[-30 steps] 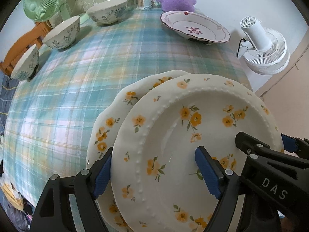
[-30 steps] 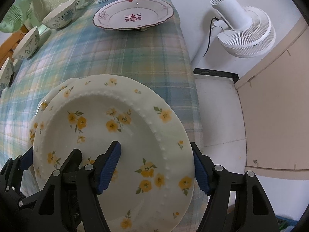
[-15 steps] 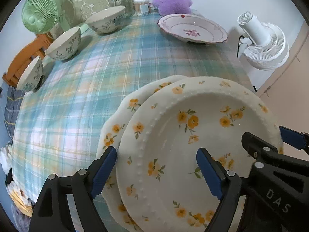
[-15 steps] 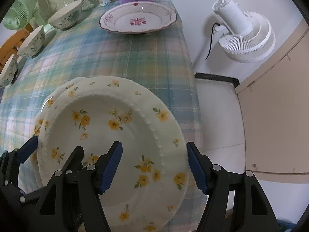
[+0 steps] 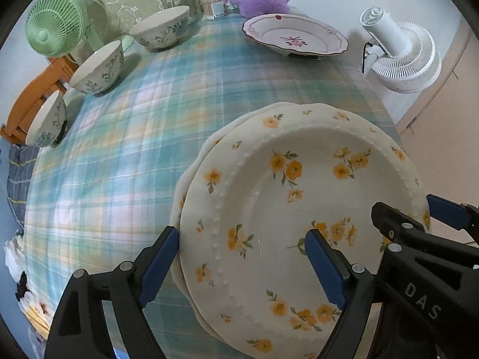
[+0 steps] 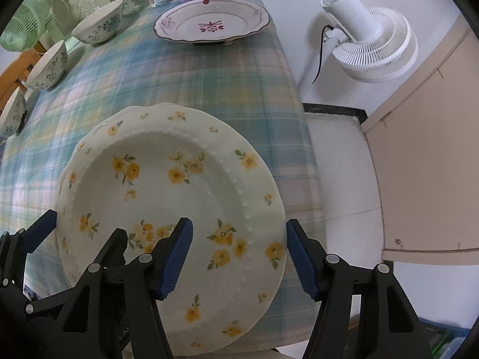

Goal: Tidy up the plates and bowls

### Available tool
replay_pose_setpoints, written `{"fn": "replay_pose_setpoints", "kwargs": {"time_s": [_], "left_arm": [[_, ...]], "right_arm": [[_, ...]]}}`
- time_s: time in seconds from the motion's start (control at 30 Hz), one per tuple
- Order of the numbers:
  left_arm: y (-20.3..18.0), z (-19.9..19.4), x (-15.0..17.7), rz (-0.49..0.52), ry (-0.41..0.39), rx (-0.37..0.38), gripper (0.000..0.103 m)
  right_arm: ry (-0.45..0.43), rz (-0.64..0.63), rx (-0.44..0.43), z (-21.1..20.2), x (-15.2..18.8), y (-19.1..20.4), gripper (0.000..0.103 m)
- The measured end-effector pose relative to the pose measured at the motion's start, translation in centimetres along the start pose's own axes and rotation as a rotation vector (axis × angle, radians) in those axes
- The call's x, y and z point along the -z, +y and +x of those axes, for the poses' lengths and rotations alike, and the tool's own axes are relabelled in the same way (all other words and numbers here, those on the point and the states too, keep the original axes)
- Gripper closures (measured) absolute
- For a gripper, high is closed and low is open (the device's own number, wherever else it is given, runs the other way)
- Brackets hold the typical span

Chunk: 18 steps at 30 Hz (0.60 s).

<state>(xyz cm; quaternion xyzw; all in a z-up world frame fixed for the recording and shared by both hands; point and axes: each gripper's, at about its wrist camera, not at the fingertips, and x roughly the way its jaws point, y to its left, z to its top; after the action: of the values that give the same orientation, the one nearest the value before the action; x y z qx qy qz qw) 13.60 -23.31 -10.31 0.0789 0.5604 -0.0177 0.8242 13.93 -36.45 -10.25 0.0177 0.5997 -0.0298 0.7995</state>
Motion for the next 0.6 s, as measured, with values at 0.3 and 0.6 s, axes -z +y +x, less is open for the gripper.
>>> {"fn": "replay_pose_setpoints", "kwargs": {"time_s": [0.3, 0.6], "left_arm": [[1.1, -0.2, -0.5, 0.005, 0.007, 0.053, 0.016], [2.6, -3.2, -1.9, 0.071, -0.054, 0.131, 0.016]], "right_arm": [[0.006, 0.021, 0.016, 0.3, -0.6, 0.8, 0.036], [-0.058, 0.130, -0.020, -2.6, -0.8, 0.6, 0.036]]}}
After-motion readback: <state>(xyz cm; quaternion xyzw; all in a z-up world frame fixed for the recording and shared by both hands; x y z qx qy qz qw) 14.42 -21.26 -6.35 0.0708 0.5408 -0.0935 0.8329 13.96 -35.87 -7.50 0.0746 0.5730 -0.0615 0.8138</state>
